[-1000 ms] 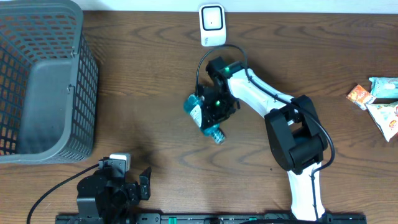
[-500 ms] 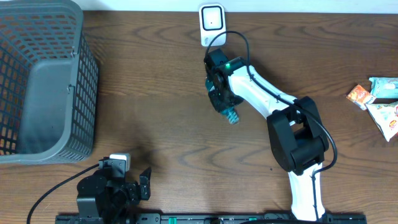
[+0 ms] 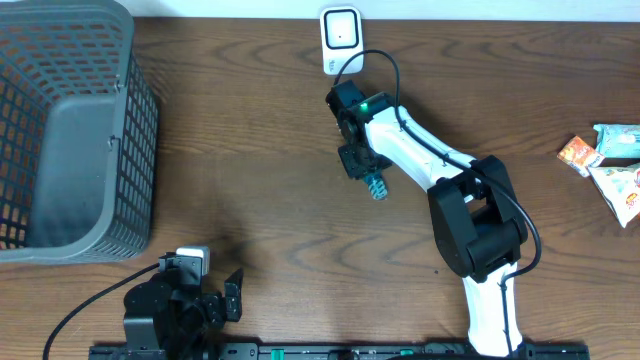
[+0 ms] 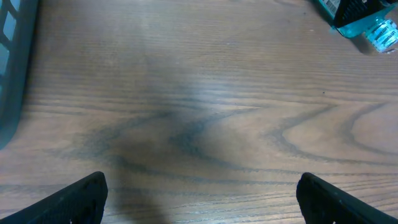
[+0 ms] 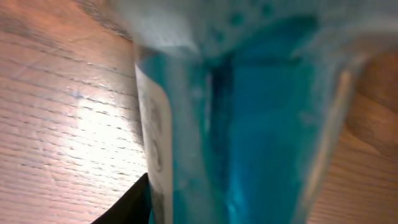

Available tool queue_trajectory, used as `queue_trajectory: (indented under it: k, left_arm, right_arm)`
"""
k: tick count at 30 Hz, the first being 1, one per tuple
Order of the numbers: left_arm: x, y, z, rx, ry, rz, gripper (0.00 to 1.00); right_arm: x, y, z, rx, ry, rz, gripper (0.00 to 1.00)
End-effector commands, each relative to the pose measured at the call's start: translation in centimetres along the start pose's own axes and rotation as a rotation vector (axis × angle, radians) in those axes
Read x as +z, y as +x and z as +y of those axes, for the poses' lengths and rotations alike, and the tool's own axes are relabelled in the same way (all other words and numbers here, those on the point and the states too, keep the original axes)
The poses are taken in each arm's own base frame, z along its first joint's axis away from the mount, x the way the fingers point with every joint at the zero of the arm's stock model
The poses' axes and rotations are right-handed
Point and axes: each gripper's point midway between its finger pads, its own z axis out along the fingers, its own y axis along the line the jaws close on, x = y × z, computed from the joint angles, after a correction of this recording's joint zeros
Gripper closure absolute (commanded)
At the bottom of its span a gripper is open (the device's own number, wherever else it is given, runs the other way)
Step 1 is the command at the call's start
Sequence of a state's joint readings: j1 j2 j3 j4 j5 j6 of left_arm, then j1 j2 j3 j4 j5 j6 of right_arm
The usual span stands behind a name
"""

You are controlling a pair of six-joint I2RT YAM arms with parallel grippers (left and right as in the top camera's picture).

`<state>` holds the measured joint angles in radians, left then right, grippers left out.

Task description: Scan the item barcode

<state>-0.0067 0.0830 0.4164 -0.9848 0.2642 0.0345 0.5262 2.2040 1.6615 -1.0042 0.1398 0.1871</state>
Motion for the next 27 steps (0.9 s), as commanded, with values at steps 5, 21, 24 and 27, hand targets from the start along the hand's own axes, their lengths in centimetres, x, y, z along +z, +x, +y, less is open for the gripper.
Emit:
queue_trajectory:
  k: [5, 21, 24, 27]
  left_arm:
    - [-0.3, -0.3, -0.2, 0.013, 0.009, -0.012, 0.03]
    - [-0.3, -0.3, -0.2, 0.013, 0.009, -0.012, 0.03]
    - [-0.3, -0.3, -0.2, 0.013, 0.009, -0.012, 0.03]
    - [-0.3, -0.3, -0.2, 0.013, 0.009, -0.012, 0.03]
  right_arm:
    - [3.8, 3.5, -0.3, 0.050, 0.040, 0.150, 0.99]
    - [-5.2, 2.3, 5.2, -0.275, -0.745, -0.007, 0.99]
    - [-7.2, 2.7, 5.9, -0.330, -0.906, -0.051, 0.99]
    - [-8.6, 3.5, 6.1, -0.376, -1.010, -0.070, 0.99]
